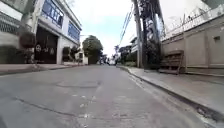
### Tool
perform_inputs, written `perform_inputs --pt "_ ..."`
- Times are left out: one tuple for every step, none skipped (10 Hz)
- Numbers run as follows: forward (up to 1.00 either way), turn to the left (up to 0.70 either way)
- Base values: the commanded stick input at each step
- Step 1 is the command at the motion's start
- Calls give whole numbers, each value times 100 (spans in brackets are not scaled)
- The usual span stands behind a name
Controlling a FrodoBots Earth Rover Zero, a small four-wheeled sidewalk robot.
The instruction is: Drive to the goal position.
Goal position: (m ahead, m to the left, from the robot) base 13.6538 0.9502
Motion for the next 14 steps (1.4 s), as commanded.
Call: perform_inputs --pt "100 0" --pt "100 0" --pt "100 -36" --pt "100 -40" --pt "100 -40" --pt "100 -9" --pt "100 10" --pt "100 0" --pt "100 0" --pt "100 0" --pt "100 0" --pt "100 0" --pt "100 0" --pt "100 0"
